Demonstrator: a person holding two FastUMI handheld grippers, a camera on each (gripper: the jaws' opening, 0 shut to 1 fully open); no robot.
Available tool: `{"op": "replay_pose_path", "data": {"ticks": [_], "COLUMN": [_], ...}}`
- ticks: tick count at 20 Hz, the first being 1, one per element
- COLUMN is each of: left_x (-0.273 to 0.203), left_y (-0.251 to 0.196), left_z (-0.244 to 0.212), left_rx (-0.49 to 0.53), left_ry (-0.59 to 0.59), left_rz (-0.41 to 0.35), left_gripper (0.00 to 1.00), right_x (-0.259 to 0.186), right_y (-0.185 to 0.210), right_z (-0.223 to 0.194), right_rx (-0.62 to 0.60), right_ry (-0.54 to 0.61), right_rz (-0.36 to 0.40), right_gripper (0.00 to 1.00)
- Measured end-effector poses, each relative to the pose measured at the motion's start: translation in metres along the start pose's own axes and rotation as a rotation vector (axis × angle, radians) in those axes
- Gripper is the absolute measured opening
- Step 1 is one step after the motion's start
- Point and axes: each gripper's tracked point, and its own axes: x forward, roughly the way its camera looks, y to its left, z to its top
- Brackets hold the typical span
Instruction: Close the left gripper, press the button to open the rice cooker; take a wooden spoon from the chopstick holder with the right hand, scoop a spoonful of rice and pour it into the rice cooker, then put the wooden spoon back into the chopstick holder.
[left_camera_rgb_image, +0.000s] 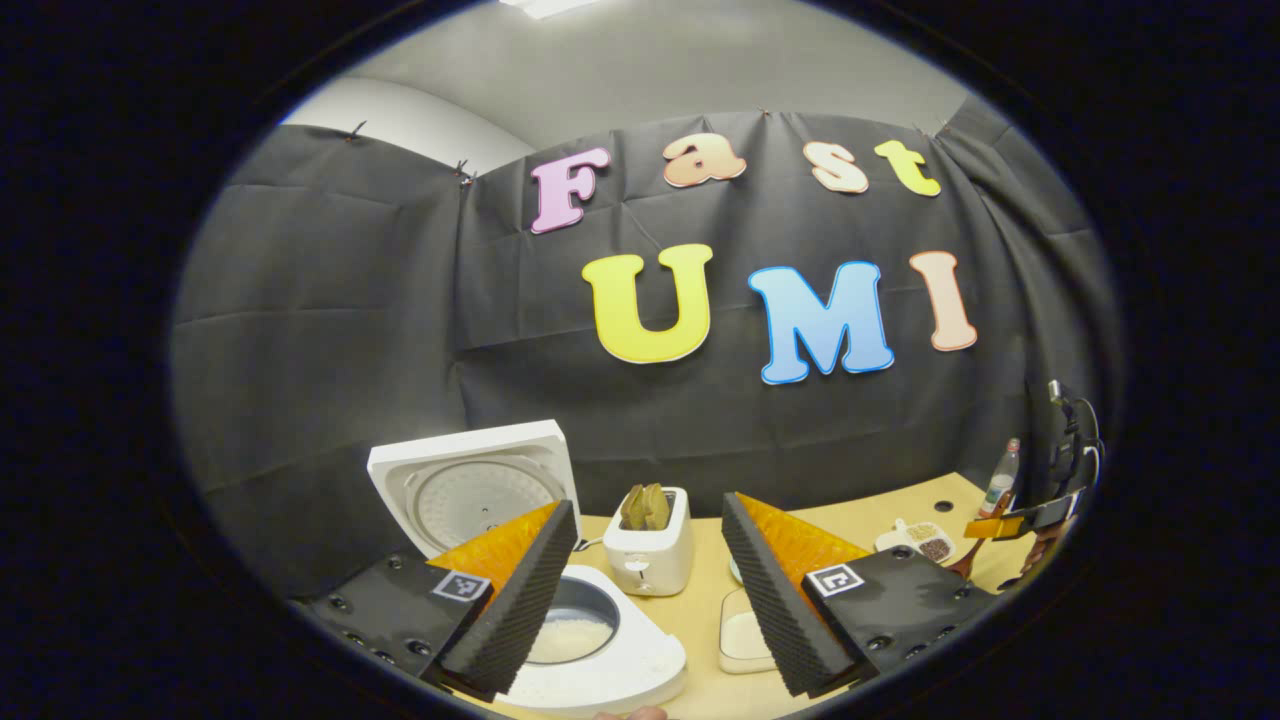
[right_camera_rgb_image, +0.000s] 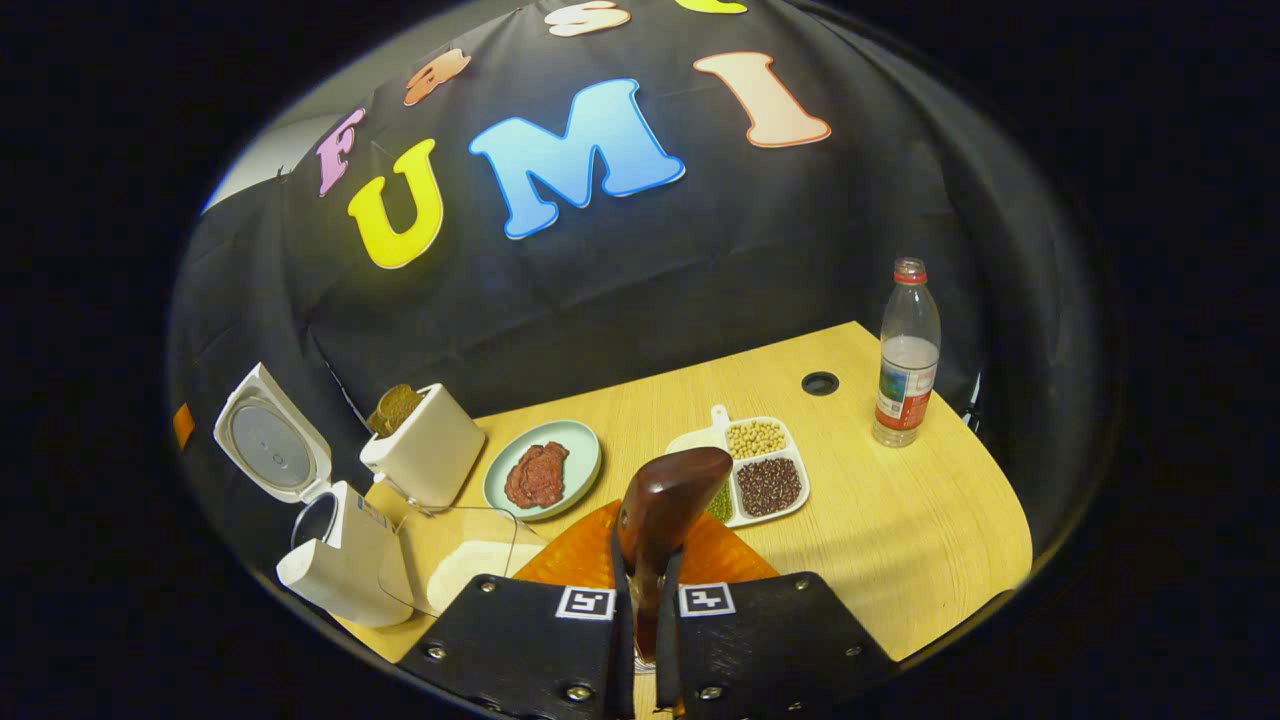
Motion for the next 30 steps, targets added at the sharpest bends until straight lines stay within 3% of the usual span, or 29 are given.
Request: {"op": "replay_pose_path", "data": {"ticks": [5,10,16,26,30], "left_x": [0.000,0.002,0.001,0.002,-0.002], "left_y": [-0.002,0.012,0.038,0.062,0.064], "left_z": [0.005,0.000,-0.001,0.000,0.001], "left_rx": [-0.062,-0.084,-0.091,-0.045,-0.025], "left_ry": [-0.022,-0.026,-0.035,-0.042,-0.049], "left_rz": [-0.020,-0.019,0.003,-0.031,-0.044], "left_gripper": [1.00,1.00,1.00,0.99,1.00], "right_x": [-0.027,-0.033,0.008,0.080,0.102], "right_y": [0.027,0.085,0.148,0.163,0.161], "right_z": [0.047,0.084,0.053,-0.034,-0.058], "right_rx": [-0.003,-0.039,-0.049,-0.198,-0.304], "right_ry": [-0.079,-0.140,-0.082,0.046,0.059], "right_rz": [0.023,0.101,0.168,0.037,-0.059], "right_gripper": [0.09,0.09,0.09,0.09,0.09]}}
